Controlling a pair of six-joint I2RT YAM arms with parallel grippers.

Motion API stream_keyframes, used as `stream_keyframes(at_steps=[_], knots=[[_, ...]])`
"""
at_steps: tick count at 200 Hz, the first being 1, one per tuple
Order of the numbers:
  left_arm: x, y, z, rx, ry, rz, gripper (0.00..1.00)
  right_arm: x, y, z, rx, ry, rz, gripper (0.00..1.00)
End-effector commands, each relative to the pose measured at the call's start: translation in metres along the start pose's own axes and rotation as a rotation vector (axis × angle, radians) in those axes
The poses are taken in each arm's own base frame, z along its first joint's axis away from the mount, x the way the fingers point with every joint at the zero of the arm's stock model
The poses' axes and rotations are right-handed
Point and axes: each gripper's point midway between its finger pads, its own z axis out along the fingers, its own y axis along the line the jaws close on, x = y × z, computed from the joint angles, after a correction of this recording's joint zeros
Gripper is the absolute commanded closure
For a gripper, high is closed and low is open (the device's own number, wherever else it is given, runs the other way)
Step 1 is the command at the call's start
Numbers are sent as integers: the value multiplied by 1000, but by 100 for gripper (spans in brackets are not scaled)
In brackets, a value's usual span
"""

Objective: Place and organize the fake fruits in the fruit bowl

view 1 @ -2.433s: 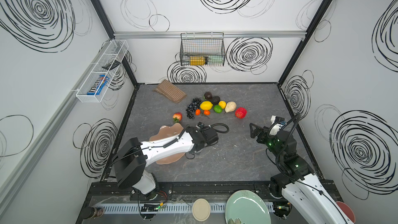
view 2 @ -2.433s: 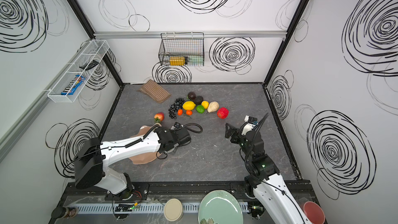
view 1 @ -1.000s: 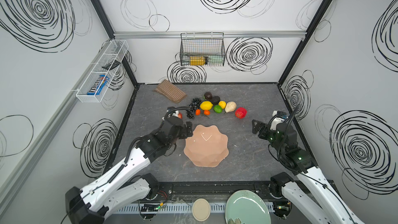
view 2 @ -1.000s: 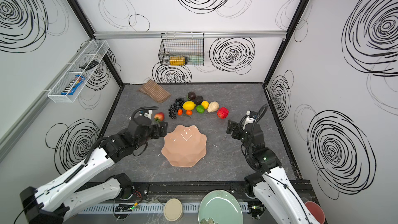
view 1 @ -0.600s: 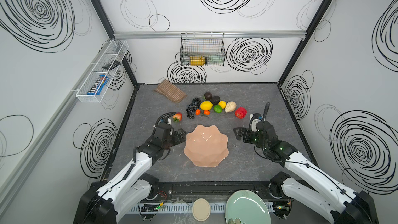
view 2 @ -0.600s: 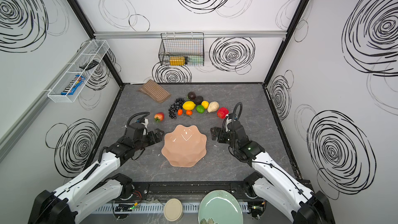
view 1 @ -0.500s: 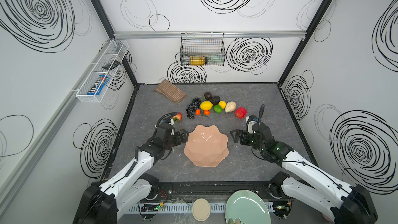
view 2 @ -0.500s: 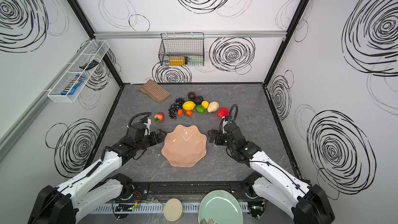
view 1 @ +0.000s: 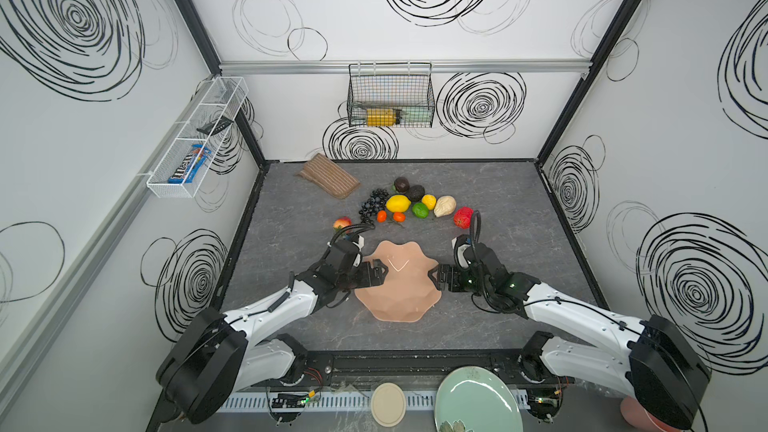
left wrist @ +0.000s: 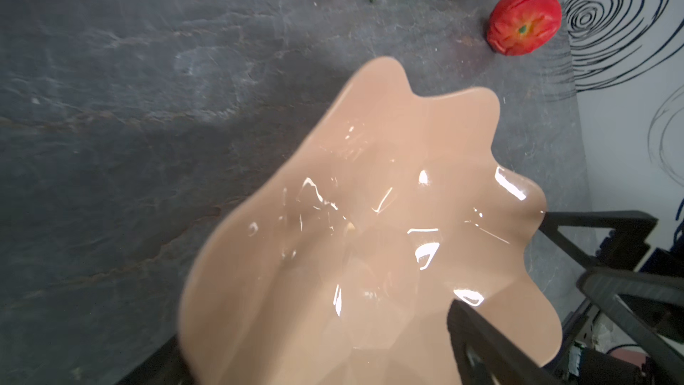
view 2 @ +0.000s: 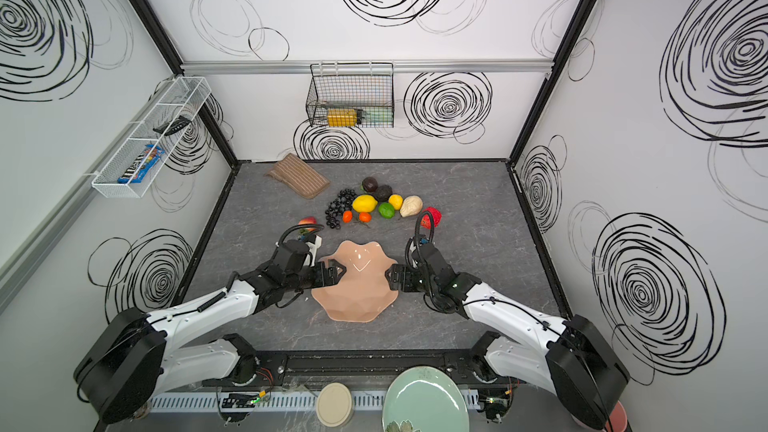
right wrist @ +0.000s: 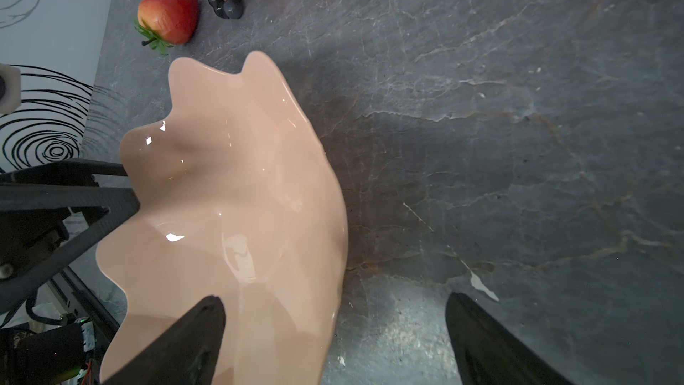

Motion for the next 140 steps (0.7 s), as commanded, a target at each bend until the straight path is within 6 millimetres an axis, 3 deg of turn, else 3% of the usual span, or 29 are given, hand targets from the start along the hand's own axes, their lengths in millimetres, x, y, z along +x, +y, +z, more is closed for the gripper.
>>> stream_keyframes(at_steps=[1, 71, 108, 140], knots=[[-20, -32, 1, 66, -65, 45, 4, -6, -2, -3, 30, -22, 11, 3], [6, -74, 17, 113, 2, 117, 4, -8, -13, -17, 39, -98, 1, 3], [8, -66, 9, 68, -18, 104, 4, -8, -15, -16, 52, -87, -16, 3], [2, -61, -5, 65, -75, 95, 4, -22, -18, -21, 70, -122, -25, 3]])
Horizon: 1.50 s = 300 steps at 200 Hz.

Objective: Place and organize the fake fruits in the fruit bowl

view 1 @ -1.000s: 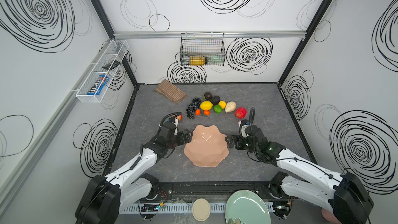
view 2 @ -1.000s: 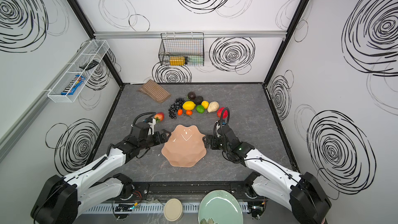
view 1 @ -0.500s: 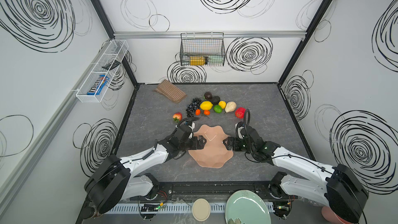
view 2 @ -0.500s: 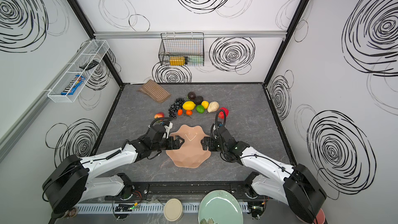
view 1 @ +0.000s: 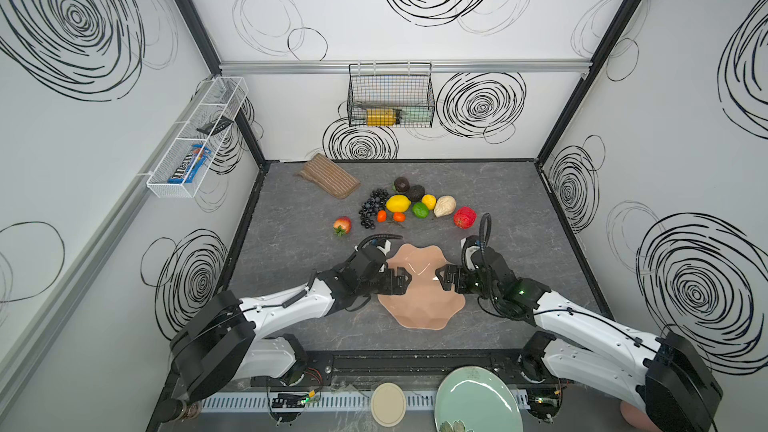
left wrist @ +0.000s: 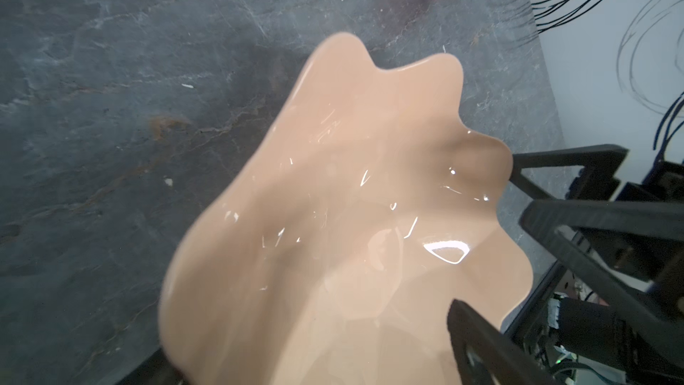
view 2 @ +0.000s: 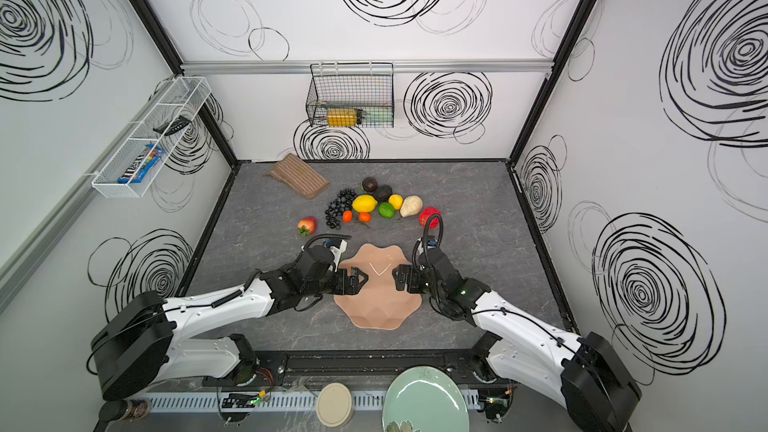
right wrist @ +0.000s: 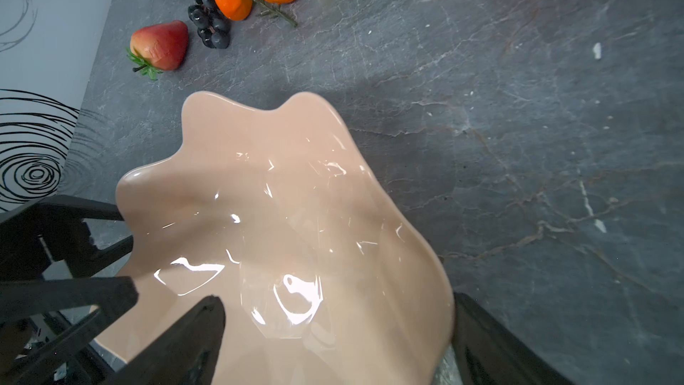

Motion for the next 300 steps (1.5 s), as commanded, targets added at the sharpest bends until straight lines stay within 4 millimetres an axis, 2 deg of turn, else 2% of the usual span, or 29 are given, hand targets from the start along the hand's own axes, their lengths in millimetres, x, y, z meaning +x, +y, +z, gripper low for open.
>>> stream_keyframes(at_steps=[1, 37, 58, 84, 112, 140, 160, 192, 246, 300], knots=[[-14, 2, -13, -11, -80, -15, 4, -15, -3, -5, 23, -36, -13, 3], [-34, 38, -37, -110, -177, -56, 4, -51, -19, -17, 81, -108, -5, 3], [-51, 60, -61, -197, -279, -50, 4, -80, -33, -31, 117, -179, 8, 3], [-68, 73, -95, -249, -437, -32, 4, -121, -52, -48, 182, -277, 21, 3], [-71, 82, -116, -257, -566, 8, 4, -152, -72, -47, 210, -304, 77, 3], [-64, 83, -122, -202, -646, 72, 4, -175, -87, -33, 218, -300, 128, 3], [-59, 79, -122, -148, -676, 131, 4, -183, -97, -20, 213, -286, 179, 3], [-61, 77, -128, -141, -701, 142, 4, -188, -106, 2, 224, -254, 256, 3], [-61, 83, -124, -186, -675, 134, 4, -185, -120, 39, 258, -170, 416, 3], [-59, 82, -121, -179, -661, 129, 4, -182, -118, 80, 236, -109, 443, 3]])
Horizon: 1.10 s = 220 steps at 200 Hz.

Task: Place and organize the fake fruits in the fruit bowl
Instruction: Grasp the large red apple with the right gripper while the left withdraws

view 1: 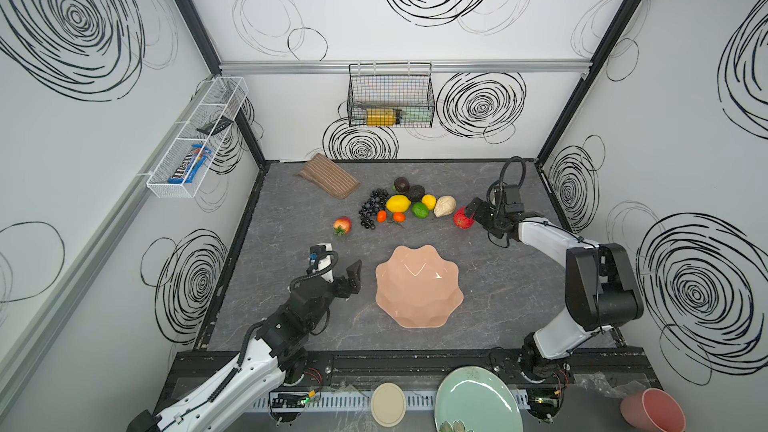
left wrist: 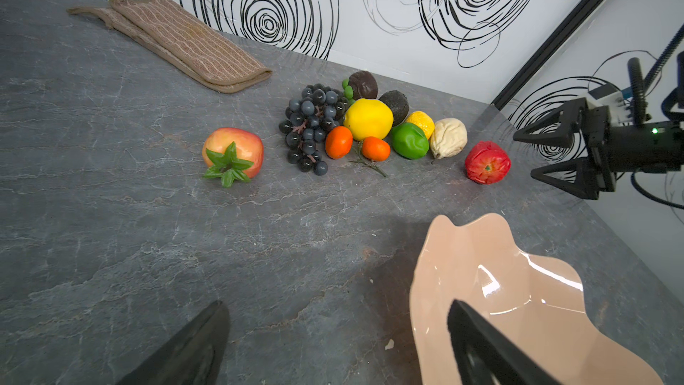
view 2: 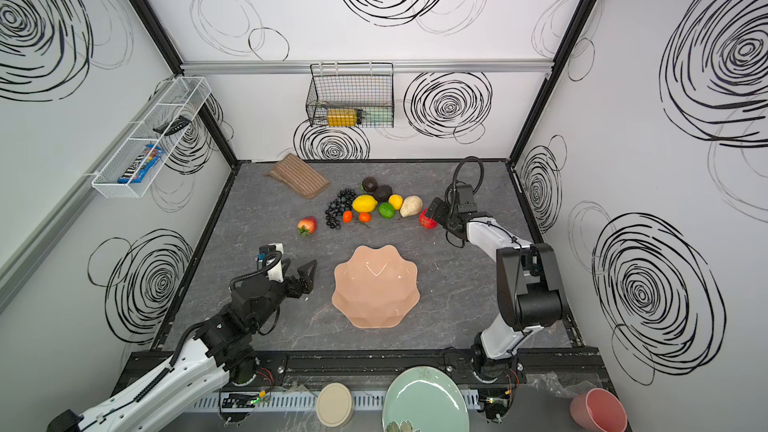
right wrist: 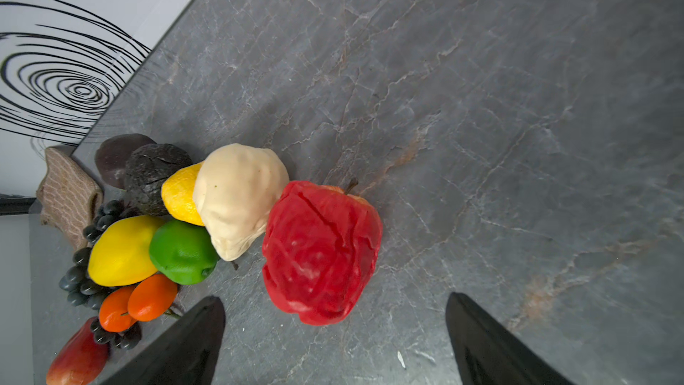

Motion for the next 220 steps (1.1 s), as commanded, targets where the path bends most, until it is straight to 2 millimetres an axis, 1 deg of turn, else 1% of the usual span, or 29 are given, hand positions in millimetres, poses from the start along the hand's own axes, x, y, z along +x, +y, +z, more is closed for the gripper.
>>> stream_keyframes(at_steps=[1, 29, 56, 69, 124, 163, 179, 220], knots=[[-19, -6, -2, 17, -58, -10, 4, -1, 16, 10, -30, 12, 21, 3], [-19, -6, -2, 17, -59, -11, 4, 3, 18, 23, -36, 35, 30, 3], [-19, -6, -2, 14, -58, -9, 4, 4, 12, 32, -5, 53, 42, 2], [-19, -6, -2, 15, -61, -9, 4, 5, 10, 35, 2, 58, 42, 0], [-18, -6, -1, 13, -56, -8, 4, 10, 7, 48, -1, 86, 39, 8], [-17, -7, -1, 14, -53, -5, 4, 13, 2, 53, 15, 91, 24, 12], [-18, -7, -1, 12, -57, -3, 4, 14, -2, 53, 17, 94, 22, 16], [-17, -7, 0, 11, -53, -2, 4, 5, 1, 39, 4, 42, -10, 21]])
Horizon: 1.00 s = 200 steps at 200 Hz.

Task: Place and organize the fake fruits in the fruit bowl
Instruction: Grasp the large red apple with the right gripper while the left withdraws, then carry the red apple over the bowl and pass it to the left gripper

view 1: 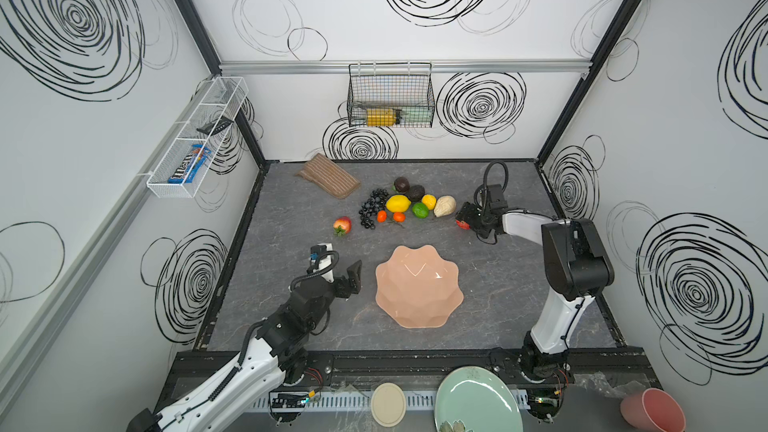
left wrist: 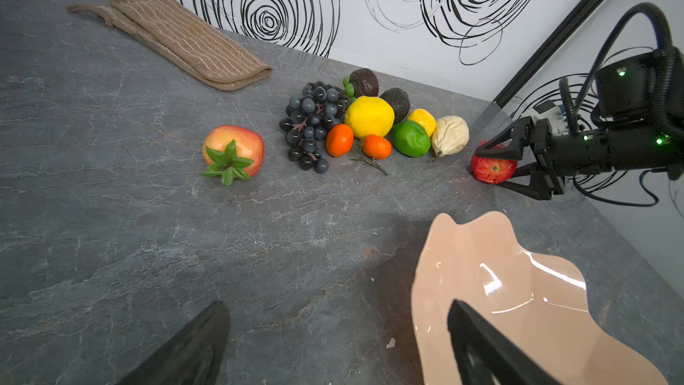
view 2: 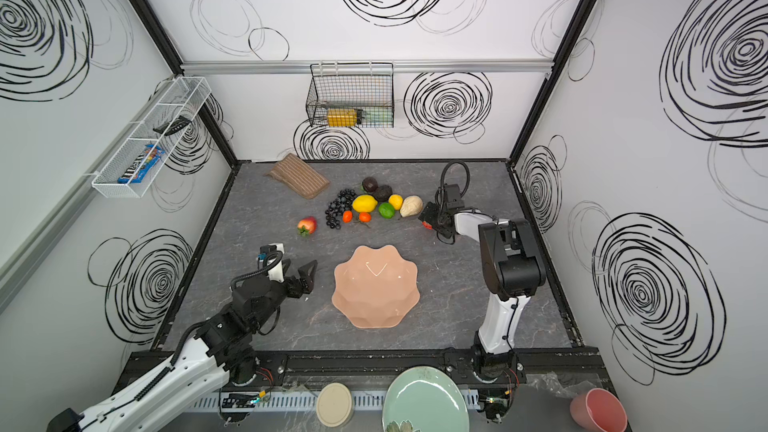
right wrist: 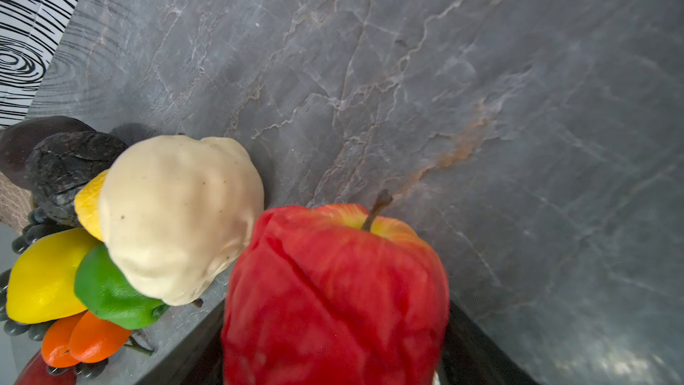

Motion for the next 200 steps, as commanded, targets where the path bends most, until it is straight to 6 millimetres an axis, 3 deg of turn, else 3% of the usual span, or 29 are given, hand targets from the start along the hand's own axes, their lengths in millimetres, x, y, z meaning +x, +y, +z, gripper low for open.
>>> stream_keyframes(at_steps=[1, 47, 90, 123, 145, 170, 200], knots=[[-19, -7, -1, 16, -59, -5, 4, -12, 6, -12, -20, -55, -27, 21], [-16, -9, 1, 25, -46, -4, 4, -21, 16, -40, -73, -131, -74, 23], [-12, -13, 4, 52, -28, -14, 4, -1, 47, -86, -179, -193, -232, 25], [-8, -29, 12, 104, 61, -73, 1, 40, 88, -132, -315, -249, -439, 26], [-12, -51, 15, 132, 155, -118, 1, 72, 109, -159, -406, -271, -569, 26], [-20, -86, 13, 240, 233, -135, 7, 111, 125, -185, -537, -312, -721, 26], [-31, -122, 6, 366, 289, -126, 13, 155, 133, -201, -663, -352, -849, 26]])
